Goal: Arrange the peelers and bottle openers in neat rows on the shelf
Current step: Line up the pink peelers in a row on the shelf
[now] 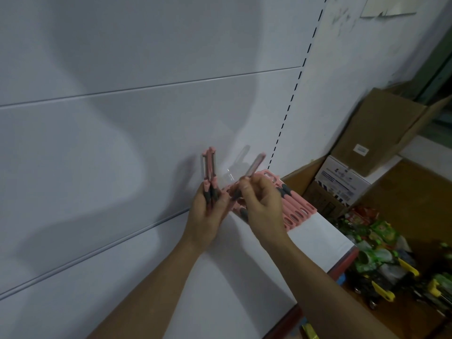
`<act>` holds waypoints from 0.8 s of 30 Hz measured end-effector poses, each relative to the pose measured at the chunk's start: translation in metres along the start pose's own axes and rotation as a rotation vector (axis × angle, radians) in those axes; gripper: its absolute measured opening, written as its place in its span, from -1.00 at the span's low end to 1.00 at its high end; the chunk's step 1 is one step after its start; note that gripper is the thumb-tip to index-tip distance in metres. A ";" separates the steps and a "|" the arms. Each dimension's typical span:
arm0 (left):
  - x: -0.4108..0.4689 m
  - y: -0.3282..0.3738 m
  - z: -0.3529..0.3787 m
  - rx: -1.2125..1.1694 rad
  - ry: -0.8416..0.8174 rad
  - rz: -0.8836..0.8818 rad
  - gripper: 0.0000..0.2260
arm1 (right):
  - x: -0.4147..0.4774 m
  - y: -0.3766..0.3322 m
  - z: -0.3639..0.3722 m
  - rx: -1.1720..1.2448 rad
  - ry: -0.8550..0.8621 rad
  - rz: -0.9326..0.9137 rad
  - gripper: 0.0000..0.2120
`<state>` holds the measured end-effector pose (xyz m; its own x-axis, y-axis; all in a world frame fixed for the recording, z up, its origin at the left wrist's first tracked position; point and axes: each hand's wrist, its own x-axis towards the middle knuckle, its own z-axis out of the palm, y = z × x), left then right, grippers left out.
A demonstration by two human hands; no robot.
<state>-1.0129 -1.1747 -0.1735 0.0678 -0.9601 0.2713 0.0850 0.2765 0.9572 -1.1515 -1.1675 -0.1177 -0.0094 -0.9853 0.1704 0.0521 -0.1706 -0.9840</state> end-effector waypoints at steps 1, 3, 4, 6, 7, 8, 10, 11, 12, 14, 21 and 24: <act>0.000 -0.002 -0.003 -0.031 0.045 -0.017 -0.78 | 0.000 0.000 -0.003 0.041 0.029 0.000 -0.87; 0.003 -0.006 -0.009 -0.036 0.137 -0.036 -0.80 | 0.002 -0.001 -0.009 -0.058 0.080 -0.012 -0.81; 0.005 -0.007 -0.011 -0.020 0.169 -0.035 -0.85 | 0.003 0.000 -0.012 -0.167 0.093 -0.020 -0.79; 0.008 -0.007 -0.010 -0.011 0.197 -0.038 -0.93 | 0.003 0.004 -0.018 -0.422 0.078 -0.018 -0.77; 0.008 -0.007 -0.009 -0.017 0.194 -0.036 -0.94 | 0.003 0.007 -0.021 -0.576 0.058 -0.022 -0.76; 0.008 -0.007 -0.008 -0.023 0.179 -0.037 -0.94 | 0.001 0.010 -0.024 -0.723 0.037 -0.050 -0.72; 0.007 -0.007 -0.006 -0.040 0.141 -0.047 -0.89 | -0.002 0.013 -0.028 -0.895 -0.027 -0.156 -0.65; 0.007 -0.007 -0.006 -0.053 0.136 -0.049 -0.85 | -0.004 0.015 -0.028 -0.941 -0.059 -0.199 -0.61; 0.006 -0.006 -0.007 -0.068 0.140 -0.050 -0.83 | -0.006 0.016 -0.029 -0.965 -0.075 -0.222 -0.57; 0.007 -0.005 -0.008 -0.089 0.171 -0.053 -0.81 | -0.009 0.021 -0.029 -0.953 -0.054 -0.246 -0.59; 0.006 0.002 -0.008 -0.109 0.219 -0.039 -0.76 | -0.019 0.040 -0.027 -1.062 -0.012 -0.416 -0.89; 0.005 0.004 -0.007 -0.132 0.207 -0.051 -0.74 | -0.020 0.043 -0.026 -1.074 -0.040 -0.415 -0.87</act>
<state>-1.0049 -1.1784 -0.1694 0.2615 -0.9476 0.1833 0.2216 0.2438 0.9442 -1.1747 -1.1556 -0.1652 0.2061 -0.8558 0.4745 -0.8251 -0.4126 -0.3858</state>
